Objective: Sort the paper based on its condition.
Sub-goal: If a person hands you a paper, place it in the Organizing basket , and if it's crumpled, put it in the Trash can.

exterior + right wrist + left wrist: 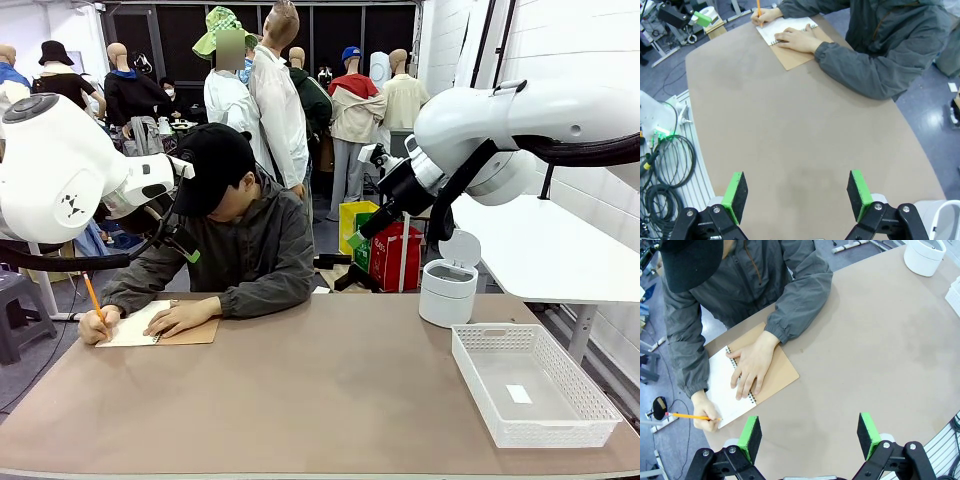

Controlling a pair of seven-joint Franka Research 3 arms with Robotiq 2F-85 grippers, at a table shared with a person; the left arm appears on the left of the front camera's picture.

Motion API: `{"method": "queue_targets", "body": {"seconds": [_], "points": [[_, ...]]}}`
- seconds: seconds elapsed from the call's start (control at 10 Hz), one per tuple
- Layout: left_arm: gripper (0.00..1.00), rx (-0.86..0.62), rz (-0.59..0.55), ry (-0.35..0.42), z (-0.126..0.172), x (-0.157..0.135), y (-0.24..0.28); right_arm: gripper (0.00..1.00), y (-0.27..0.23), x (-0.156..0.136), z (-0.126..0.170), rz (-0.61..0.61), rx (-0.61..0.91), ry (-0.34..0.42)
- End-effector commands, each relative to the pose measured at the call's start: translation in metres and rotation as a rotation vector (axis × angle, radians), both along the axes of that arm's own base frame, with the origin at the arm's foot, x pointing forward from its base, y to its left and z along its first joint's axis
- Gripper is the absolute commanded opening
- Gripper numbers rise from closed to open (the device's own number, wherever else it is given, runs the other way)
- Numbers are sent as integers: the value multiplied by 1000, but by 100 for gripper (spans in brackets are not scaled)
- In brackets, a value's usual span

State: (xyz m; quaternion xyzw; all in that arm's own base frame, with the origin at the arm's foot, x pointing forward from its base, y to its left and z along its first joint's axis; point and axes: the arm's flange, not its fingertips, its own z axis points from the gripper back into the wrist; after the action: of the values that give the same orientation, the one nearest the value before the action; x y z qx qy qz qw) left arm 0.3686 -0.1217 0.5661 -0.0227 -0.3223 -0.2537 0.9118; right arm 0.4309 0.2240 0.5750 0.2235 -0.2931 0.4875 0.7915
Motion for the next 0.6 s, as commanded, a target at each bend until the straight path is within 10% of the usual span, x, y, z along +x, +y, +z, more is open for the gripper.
{"method": "queue_targets", "body": {"seconds": [0.0, 0.5], "points": [[100, -1, 2, 6, 1, 0, 1, 100, 0, 0, -1, -7, -9, 3], [100, -1, 2, 6, 1, 0, 1, 100, 0, 0, -1, -7, -9, 3]]}}
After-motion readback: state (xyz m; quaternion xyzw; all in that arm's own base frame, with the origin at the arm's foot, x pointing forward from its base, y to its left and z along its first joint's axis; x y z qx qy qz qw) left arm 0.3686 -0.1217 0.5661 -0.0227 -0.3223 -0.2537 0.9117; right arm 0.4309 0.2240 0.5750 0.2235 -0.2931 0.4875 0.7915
